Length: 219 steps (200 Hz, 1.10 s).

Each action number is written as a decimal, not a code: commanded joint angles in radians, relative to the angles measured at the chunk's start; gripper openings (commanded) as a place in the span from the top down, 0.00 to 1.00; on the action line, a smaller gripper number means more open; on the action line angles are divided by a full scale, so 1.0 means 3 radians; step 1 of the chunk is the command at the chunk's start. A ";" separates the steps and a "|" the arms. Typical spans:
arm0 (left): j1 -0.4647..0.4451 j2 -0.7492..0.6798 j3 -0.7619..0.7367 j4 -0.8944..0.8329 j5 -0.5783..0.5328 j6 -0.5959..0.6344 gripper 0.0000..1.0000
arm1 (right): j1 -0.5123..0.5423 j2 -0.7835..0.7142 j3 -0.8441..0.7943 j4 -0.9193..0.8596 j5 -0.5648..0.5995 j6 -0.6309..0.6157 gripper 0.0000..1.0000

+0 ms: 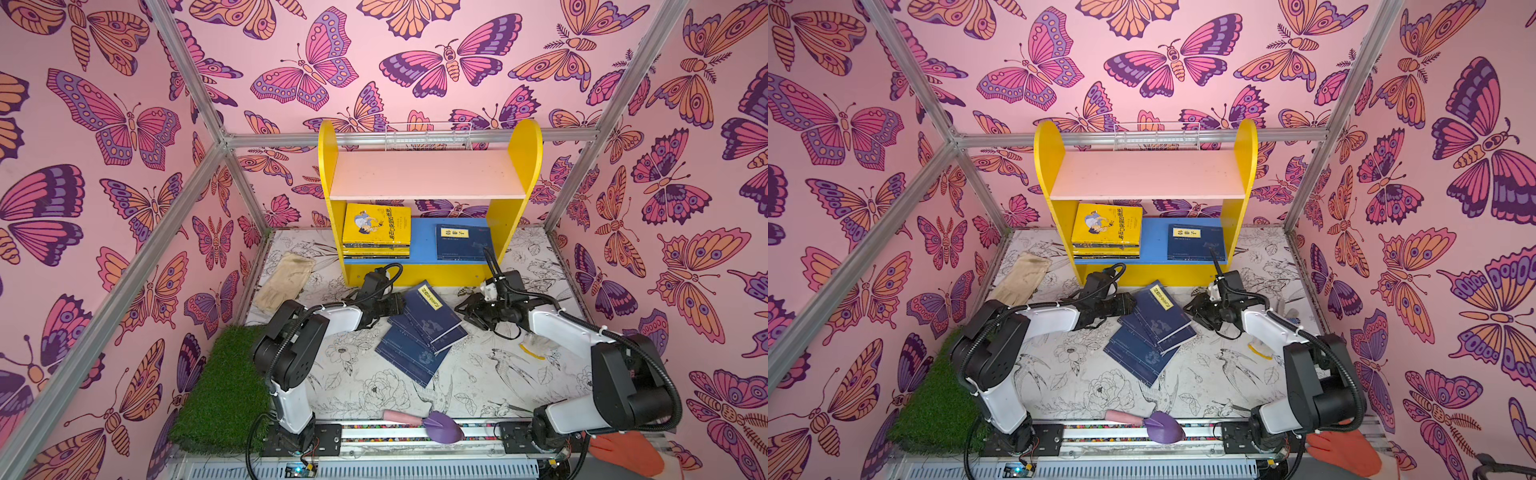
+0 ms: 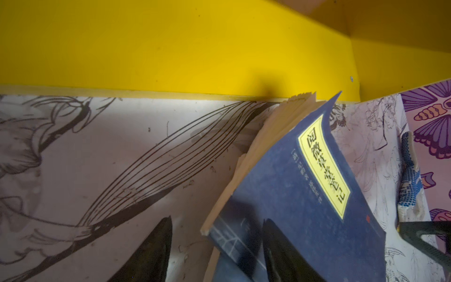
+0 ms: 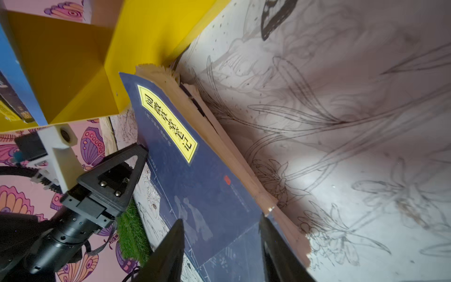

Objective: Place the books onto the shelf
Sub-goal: 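Move both grippers to the dark blue book pile and grasp the top book's ends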

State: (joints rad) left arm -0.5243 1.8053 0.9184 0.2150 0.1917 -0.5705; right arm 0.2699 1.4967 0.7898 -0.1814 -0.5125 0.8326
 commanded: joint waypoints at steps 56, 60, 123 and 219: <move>-0.0006 0.0168 0.0015 0.0296 0.0363 -0.0016 0.43 | 0.0036 0.0535 0.0178 -0.0279 -0.0281 -0.0272 0.51; -0.0006 0.0158 0.0008 0.0313 0.0372 -0.0016 0.43 | 0.0035 0.0543 0.0179 -0.0277 -0.0279 -0.0277 0.52; -0.0018 0.0009 -0.0094 0.0437 0.0441 -0.0008 0.78 | 0.0038 0.0542 0.0159 -0.0355 -0.0194 -0.0374 0.52; -0.0126 -0.0999 -0.0647 0.0434 0.0587 0.0336 1.00 | 0.0033 0.0133 0.0066 -0.0231 -0.0065 -0.0408 0.52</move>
State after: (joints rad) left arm -0.5564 1.6123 0.7925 0.3840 0.3183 -0.5606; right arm 0.2756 1.6070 0.8288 -0.2562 -0.5602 0.7292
